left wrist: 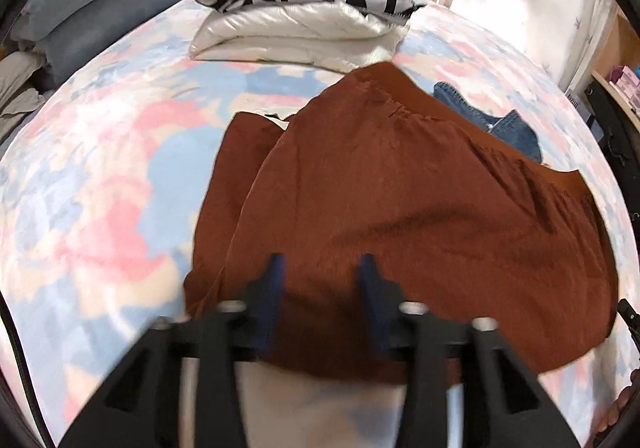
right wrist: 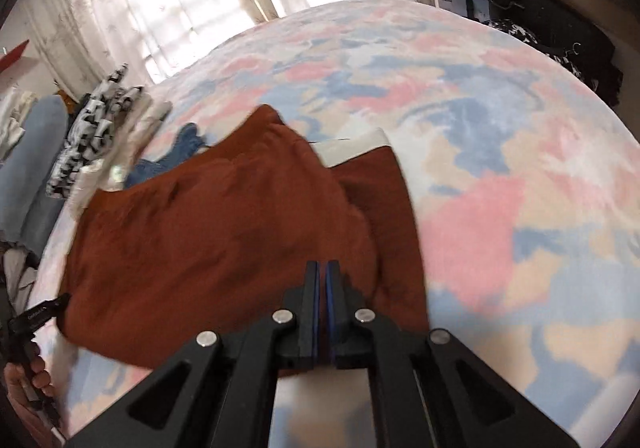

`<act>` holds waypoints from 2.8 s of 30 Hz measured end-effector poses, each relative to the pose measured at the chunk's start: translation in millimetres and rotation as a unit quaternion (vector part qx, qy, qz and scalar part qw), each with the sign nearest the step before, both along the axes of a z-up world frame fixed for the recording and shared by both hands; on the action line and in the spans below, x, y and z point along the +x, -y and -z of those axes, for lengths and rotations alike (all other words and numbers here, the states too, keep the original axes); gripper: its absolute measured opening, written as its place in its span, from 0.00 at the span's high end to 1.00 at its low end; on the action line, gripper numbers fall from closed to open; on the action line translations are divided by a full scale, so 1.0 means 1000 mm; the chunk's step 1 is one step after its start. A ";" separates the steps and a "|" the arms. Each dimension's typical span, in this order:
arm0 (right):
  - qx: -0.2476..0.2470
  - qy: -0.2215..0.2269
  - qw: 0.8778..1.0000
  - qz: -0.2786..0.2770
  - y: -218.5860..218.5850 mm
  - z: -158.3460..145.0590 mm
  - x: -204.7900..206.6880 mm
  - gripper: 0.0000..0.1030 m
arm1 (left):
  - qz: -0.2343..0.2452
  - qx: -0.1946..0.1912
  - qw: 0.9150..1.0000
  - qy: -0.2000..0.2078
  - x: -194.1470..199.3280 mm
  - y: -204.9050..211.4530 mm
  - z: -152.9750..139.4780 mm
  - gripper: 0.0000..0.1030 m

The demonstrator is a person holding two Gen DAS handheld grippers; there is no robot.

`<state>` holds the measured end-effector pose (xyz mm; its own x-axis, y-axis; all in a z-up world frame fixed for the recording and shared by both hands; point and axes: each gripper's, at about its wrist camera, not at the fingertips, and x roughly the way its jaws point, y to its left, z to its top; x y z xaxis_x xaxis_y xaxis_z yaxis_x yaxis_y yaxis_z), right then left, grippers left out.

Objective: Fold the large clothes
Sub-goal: 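Lift both tools away from the folded jacket bundle, then grasp the bundle edge with the left tool and fold it over toward the right tool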

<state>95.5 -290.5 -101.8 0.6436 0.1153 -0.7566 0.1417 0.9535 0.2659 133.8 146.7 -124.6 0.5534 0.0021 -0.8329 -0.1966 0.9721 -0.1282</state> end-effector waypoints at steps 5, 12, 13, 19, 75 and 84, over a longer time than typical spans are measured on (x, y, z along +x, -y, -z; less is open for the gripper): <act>0.027 0.028 0.999 -0.006 -0.007 -0.026 -0.028 0.97 | -0.007 0.029 0.999 0.035 -0.031 0.005 -0.029 0.23; 0.051 0.049 0.997 -0.022 -0.031 -0.044 -0.057 0.97 | 0.003 0.015 0.998 0.057 -0.071 0.013 -0.052 0.22; 0.054 0.051 0.997 -0.028 -0.037 -0.046 -0.061 0.97 | 0.006 0.012 0.998 0.061 -0.078 0.014 -0.055 0.20; 0.037 0.062 0.995 -0.066 -0.072 -0.058 -0.078 0.97 | 0.017 -0.019 0.998 0.063 -0.100 0.017 -0.061 0.17; -0.026 -0.012 0.983 -0.181 -0.212 0.040 0.080 0.94 | 0.055 -0.100 0.966 0.234 0.005 0.052 -0.049 0.92; 0.051 -0.024 0.982 -0.181 -0.192 0.046 0.085 0.93 | 0.128 -0.038 0.963 0.236 0.012 0.117 -0.081 0.92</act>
